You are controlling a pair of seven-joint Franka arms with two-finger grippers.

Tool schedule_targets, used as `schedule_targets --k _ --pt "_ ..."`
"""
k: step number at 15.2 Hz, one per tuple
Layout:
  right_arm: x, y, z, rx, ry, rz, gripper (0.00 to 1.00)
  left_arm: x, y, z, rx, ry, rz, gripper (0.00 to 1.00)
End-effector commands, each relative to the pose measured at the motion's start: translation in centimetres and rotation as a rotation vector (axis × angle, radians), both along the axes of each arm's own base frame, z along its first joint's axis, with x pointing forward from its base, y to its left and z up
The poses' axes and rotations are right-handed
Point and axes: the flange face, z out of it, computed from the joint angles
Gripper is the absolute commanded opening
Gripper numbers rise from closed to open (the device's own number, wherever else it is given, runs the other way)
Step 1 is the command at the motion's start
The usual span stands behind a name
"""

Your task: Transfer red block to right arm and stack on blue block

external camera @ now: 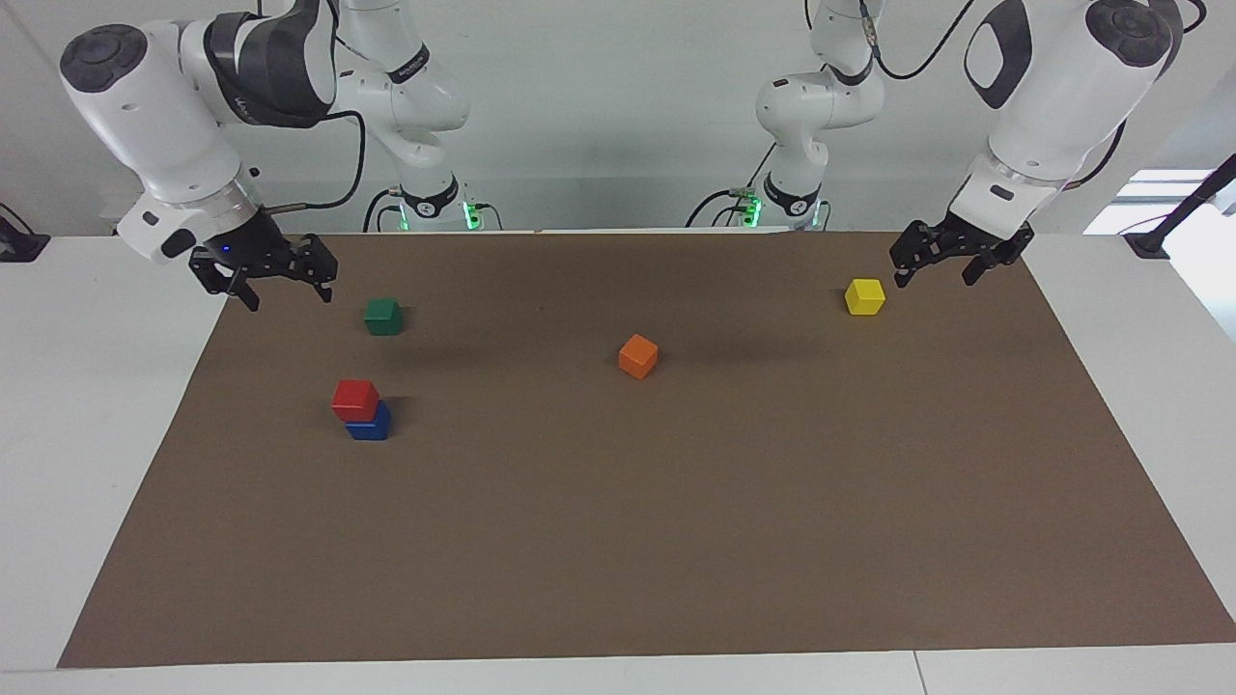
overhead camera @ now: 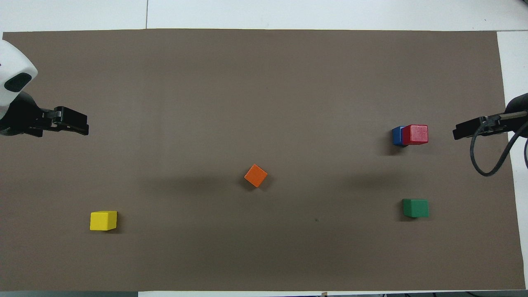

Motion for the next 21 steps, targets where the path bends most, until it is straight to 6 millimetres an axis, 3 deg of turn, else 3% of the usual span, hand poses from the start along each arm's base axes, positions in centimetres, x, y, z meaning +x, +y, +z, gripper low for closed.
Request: schedule_targets --k 1,21 --pt "0.18 -0.27 0.23 -0.007 0.019 -0.003 1.0 -0.71 0.06 0.29 0.024 0.002 0.01 1.0" --pt "0.03 -0.03 0.17 -0.055 0.032 -0.044 1.0 -0.71 0.06 0.29 0.024 0.002 0.01 1.0"
